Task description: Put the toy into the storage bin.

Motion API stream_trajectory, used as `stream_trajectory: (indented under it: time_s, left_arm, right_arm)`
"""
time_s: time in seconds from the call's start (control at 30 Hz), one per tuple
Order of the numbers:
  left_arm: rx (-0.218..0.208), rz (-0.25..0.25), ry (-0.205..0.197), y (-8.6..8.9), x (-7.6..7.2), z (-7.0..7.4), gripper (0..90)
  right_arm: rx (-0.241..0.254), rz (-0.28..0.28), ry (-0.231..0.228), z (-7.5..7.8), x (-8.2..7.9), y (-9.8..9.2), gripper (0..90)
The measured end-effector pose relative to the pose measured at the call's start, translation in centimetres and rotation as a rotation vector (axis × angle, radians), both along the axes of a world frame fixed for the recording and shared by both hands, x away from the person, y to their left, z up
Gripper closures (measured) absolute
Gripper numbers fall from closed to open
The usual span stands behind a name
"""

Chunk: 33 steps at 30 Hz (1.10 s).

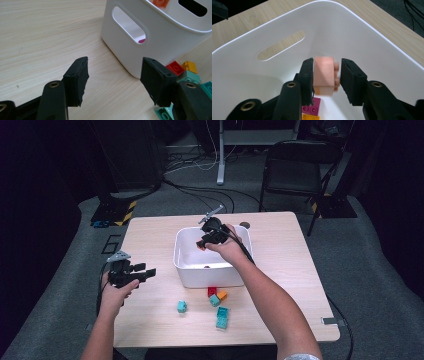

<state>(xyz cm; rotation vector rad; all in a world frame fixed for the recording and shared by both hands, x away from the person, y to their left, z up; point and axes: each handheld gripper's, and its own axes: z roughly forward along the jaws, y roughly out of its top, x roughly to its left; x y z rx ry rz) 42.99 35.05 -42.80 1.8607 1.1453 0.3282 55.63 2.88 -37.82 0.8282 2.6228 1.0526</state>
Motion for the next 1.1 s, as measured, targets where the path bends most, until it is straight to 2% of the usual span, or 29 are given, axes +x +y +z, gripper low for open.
stream_trajectory:
  time_s: [0.3,0.67,0.83,1.1]
  left_arm:
    - [0.006,-0.004,0.002,-0.1,0.0,-0.1,38.9]
    - [0.018,0.001,0.002,-0.4,-0.1,-0.2,38.9]
    - [0.027,-0.003,0.007,-0.6,-0.1,-0.3,38.9]
    - [0.025,-0.001,0.009,-0.6,-0.1,-0.4,38.9]
  right_arm:
    - [0.006,0.012,-0.026,1.1,-1.1,-0.4,56.3]
    - [0.029,0.041,-0.052,3.1,-4.0,-2.1,52.7]
    - [0.060,0.050,-0.064,4.1,-5.4,-2.9,51.6]
    - [0.081,0.079,-0.071,5.0,-7.5,-3.9,51.0]
